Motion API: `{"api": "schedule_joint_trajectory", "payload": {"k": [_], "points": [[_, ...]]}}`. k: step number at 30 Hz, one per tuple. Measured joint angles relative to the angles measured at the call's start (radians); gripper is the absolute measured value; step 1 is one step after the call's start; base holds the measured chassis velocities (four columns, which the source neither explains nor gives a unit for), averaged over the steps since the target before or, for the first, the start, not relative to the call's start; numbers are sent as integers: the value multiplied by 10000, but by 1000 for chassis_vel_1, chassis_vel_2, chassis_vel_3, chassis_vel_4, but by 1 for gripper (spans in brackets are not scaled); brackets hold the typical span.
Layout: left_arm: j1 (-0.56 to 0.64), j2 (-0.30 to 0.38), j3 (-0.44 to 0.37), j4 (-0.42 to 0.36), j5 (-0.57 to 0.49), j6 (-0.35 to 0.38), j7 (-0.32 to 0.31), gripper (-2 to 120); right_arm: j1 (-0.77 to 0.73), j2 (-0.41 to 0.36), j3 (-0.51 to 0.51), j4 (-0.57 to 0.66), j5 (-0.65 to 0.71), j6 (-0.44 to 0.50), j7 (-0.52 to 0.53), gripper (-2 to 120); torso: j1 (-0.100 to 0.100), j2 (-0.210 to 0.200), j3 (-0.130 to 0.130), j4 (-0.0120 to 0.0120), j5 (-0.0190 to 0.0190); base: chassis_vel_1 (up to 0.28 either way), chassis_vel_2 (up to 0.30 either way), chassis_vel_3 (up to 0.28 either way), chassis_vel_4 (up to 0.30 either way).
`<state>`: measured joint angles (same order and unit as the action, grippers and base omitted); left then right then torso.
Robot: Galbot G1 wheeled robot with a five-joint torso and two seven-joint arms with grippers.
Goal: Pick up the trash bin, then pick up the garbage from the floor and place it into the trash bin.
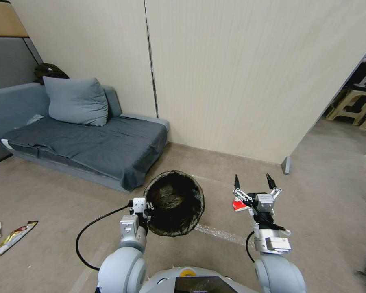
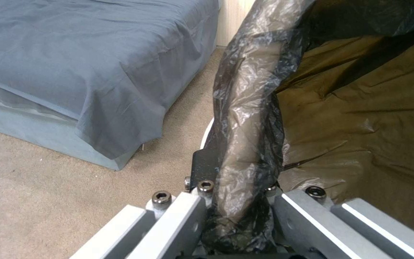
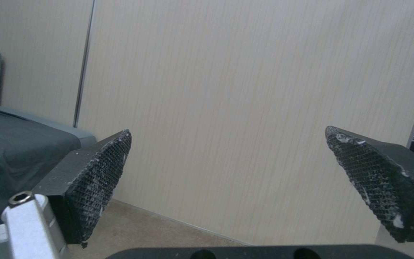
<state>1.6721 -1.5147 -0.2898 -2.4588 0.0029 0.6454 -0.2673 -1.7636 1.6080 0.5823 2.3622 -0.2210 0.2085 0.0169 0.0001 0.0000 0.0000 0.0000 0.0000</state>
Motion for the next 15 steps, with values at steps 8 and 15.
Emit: {"api": "schedule_joint_trajectory", "payload": {"k": [8, 15], "points": [[3, 18, -12, -47, -53, -9, -3, 0, 50, -1, 6, -43, 73, -77, -10, 100, -1, 0, -1, -2, -1, 0, 0, 0, 0], [50, 83, -179, -109, -56, -10, -51, 0, 638, 0, 68, -242, 837, -2131, 357, 100, -1, 0, 0, 1, 1, 0, 0, 0, 0]]}}
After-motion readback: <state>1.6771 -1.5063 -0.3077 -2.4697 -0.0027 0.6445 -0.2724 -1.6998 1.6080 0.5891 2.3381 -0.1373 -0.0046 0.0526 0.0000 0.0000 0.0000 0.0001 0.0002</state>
